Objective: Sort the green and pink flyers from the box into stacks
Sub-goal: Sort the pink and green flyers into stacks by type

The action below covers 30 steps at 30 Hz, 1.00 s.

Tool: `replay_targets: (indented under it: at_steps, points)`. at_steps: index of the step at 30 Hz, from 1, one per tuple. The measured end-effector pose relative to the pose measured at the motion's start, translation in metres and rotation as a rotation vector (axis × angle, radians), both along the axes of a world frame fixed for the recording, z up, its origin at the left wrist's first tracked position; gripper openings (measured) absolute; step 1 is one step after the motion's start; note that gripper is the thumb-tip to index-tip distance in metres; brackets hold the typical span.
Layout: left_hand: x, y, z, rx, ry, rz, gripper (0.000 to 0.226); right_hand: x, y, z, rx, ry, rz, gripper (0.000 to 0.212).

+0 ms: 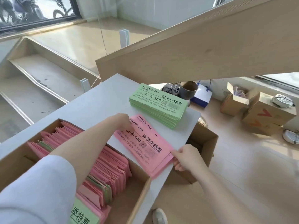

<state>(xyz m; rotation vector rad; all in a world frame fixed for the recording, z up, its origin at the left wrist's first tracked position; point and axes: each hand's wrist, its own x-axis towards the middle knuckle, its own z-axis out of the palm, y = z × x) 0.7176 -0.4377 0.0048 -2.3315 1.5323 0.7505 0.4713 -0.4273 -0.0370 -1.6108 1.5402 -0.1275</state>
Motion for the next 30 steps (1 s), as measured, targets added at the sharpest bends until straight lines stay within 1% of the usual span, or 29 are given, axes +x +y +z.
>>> replay_targets:
  at_steps: [3,4,5,6,7,8,9,10,11,14,16,19,20,22,23,25,26,27,30]
  points:
    - [0.000,0.004,-0.002,0.020,0.035,0.050,0.043,0.000,0.000,-0.008,-0.060,0.026,-0.029,0.036]
    - [0.000,0.004,-0.002,0.037,0.055,0.075,0.047,-0.002,-0.001,-0.010,-0.112,0.032,-0.060,0.034]
    - [0.000,0.005,-0.001,0.060,0.078,0.093,0.049,-0.007,-0.001,-0.015,-0.153,0.027,-0.113,0.034]
    - [-0.001,0.005,-0.001,0.083,0.092,0.100,0.049,-0.011,0.001,-0.016,-0.154,-0.020,-0.191,0.038]
    - [-0.004,0.004,0.000,0.101,0.097,0.096,0.049,-0.014,0.003,-0.017,-0.067,-0.120,-0.287,0.046]
    - [-0.008,0.004,0.001,0.116,0.094,0.082,0.049,-0.014,0.008,-0.019,0.095,-0.258,-0.377,0.053]
    - [-0.014,0.004,0.002,0.133,0.089,0.067,0.051,-0.014,0.012,-0.022,0.277,-0.395,-0.438,0.051]
    - [-0.020,0.004,0.002,0.150,0.085,0.055,0.052,-0.013,0.015,-0.022,0.418,-0.509,-0.491,0.044]
    - [-0.026,0.004,0.001,0.158,0.089,0.042,0.053,-0.013,0.018,-0.021,0.488,-0.576,-0.525,0.037]
    - [-0.031,0.003,-0.004,0.156,0.131,0.040,0.042,-0.009,0.021,-0.020,0.470,-0.682,-0.603,0.024]
    - [-0.027,0.003,-0.010,0.139,0.220,0.094,0.037,-0.007,0.026,-0.019,0.462,-0.738,-0.655,0.018]
    - [-0.025,0.006,-0.012,0.111,0.298,0.130,0.024,-0.012,0.032,-0.017,0.469,-0.771,-0.695,0.012]
    - [-0.026,0.007,-0.012,0.106,0.318,0.140,0.021,-0.016,0.034,-0.015,0.441,-0.754,-0.666,0.012]
    - [-0.030,0.010,-0.008,0.106,0.372,0.183,0.025,-0.023,0.034,-0.009,0.300,-0.690,-0.559,0.026]
    - [-0.032,0.012,-0.006,0.110,0.434,0.228,0.030,-0.024,0.034,-0.005,0.196,-0.648,-0.501,0.032]
    - [-0.035,0.013,-0.001,0.094,0.632,0.335,0.040,-0.024,0.033,0.005,-0.014,-0.601,-0.416,0.038]
    - [-0.036,0.012,0.001,0.036,0.727,0.378,0.047,-0.023,0.031,0.009,-0.099,-0.617,-0.391,0.039]
    - [-0.035,0.009,0.003,-0.068,0.829,0.422,0.051,-0.022,0.029,0.014,-0.165,-0.650,-0.365,0.039]
    - [-0.034,-0.001,0.020,-0.463,1.155,0.491,0.045,-0.018,0.013,0.029,-0.334,-0.748,-0.228,0.038]
